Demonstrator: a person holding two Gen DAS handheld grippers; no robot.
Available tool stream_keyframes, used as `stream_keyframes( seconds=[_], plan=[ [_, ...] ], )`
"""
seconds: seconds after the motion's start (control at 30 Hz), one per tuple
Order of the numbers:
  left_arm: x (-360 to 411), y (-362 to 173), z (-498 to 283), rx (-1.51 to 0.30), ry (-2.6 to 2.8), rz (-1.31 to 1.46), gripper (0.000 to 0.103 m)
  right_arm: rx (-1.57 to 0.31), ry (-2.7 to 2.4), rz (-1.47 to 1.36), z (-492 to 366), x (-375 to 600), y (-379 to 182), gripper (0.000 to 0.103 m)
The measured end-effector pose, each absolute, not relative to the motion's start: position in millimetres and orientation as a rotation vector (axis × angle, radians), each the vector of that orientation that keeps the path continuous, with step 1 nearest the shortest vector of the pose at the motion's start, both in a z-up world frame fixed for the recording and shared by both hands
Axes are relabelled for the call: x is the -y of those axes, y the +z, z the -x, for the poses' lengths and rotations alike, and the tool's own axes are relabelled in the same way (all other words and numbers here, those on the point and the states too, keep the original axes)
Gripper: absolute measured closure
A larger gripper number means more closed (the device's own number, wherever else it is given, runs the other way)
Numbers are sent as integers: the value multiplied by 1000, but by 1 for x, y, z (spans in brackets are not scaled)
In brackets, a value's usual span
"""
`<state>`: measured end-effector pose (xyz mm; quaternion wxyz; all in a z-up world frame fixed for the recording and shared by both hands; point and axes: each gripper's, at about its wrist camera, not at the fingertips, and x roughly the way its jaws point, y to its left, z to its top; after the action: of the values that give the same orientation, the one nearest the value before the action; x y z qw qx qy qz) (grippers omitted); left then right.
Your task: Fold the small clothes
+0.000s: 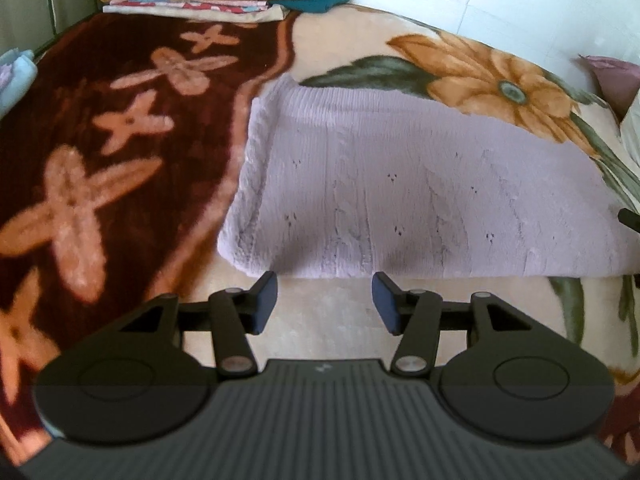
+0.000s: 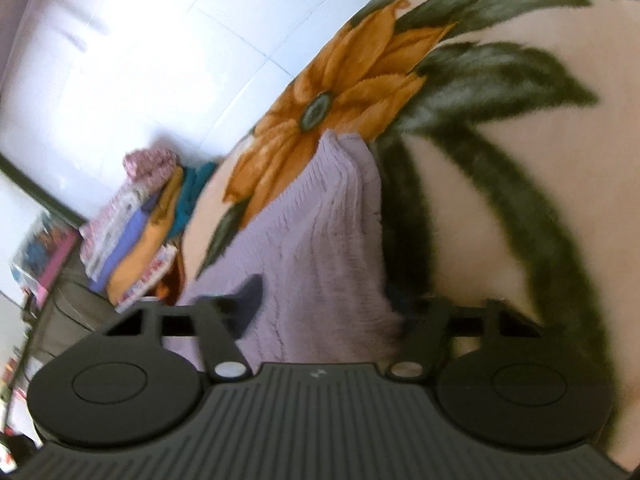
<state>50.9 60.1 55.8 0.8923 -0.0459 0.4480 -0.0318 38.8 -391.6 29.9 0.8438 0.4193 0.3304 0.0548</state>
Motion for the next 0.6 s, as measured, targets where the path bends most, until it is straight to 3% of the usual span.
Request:
stream_keyframes(
  seconds=[0.13, 0.27, 0.6],
  plan=[
    [-60, 55, -49, -931, -60, 94, 48, -646, 150, -917, -36, 395, 38, 52],
    [-61, 54, -50, -936, -47, 90, 48, -700, 80, -892, -45, 390, 32, 41],
    [-61, 54, -50, -930, -42, 66, 48, -691, 56, -1050, -52, 400, 12, 40]
  ],
)
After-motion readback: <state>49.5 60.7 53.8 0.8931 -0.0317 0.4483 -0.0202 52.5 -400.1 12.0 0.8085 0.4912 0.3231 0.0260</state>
